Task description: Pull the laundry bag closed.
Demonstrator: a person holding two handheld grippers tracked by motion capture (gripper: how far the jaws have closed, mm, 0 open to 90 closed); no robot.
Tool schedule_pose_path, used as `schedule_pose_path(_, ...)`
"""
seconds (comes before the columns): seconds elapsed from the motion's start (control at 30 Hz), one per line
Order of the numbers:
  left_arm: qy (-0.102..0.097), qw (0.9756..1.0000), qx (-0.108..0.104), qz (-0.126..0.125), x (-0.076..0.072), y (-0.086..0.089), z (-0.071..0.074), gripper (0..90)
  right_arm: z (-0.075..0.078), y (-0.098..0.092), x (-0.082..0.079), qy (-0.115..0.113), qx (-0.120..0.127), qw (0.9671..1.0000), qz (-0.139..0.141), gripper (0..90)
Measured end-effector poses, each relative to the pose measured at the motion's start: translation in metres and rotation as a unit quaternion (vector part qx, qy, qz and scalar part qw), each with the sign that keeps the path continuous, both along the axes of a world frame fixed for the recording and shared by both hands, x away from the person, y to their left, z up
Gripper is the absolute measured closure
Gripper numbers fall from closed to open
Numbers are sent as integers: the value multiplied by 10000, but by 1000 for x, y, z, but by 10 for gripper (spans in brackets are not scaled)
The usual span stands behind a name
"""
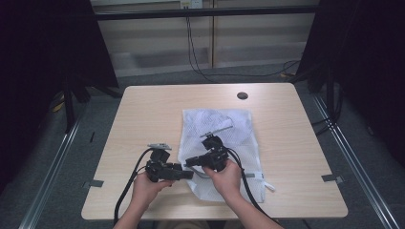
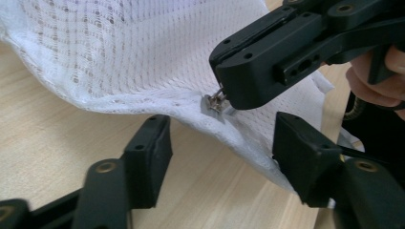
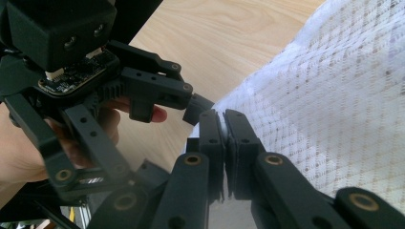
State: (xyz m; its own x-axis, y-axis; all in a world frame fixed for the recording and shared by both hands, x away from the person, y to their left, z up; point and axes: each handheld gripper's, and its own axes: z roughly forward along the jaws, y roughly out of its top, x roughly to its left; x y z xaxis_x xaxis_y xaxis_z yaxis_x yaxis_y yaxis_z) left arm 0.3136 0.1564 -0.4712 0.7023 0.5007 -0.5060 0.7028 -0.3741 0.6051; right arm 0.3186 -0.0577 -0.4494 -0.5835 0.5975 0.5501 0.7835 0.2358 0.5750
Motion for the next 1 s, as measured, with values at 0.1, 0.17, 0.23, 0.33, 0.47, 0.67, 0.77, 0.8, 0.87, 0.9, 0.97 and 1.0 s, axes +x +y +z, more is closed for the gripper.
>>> schedule_pose_path(0.1,-19,10000,39,-3,-1,-3,0,458,1,-1,0,14,51,10000,-17,866)
schedule_pose_path(0.17,-27,9999,113,-53,0,-3,-1,496,2,-1,-1,-17,59,10000,-34,866)
schedule_pose_path(0.23,-31,9999,149,-20,-1,-3,-1,528,2,-2,-1,-8,67,10000,-32,866)
schedule_pose_path(0.33,-46,9998,167,-8,-1,-3,0,587,2,-2,-1,-14,92,9999,-50,866)
schedule_pose_path(0.47,-53,9999,118,-52,-1,-4,0,696,2,-2,-1,-23,91,9999,-43,866)
schedule_pose_path(0.67,31,9999,87,-57,-1,-6,0,806,3,-3,-1,-55,80,9999,-54,865)
schedule_pose_path(0.77,35,9999,86,-61,-1,-6,0,807,3,-3,-1,-69,69,9999,-51,865)
schedule_pose_path(0.8,69,9999,77,-56,-1,-6,-1,792,3,-3,-1,-63,73,9999,-47,866)
schedule_pose_path(0.87,114,9999,69,-65,-1,-8,-2,772,3,-4,-1,-59,77,9999,-48,865)
schedule_pose_path(0.9,121,9998,114,-86,0,-8,-3,747,3,-4,-1,-54,85,9999,-45,865)
schedule_pose_path(0.97,141,9998,129,-105,0,-9,-4,747,3,-3,-2,-55,85,9999,-29,866)
schedule_pose_path(1.0,146,9998,99,-42,-1,-10,-4,751,3,-3,-2,-44,89,9999,-15,866)
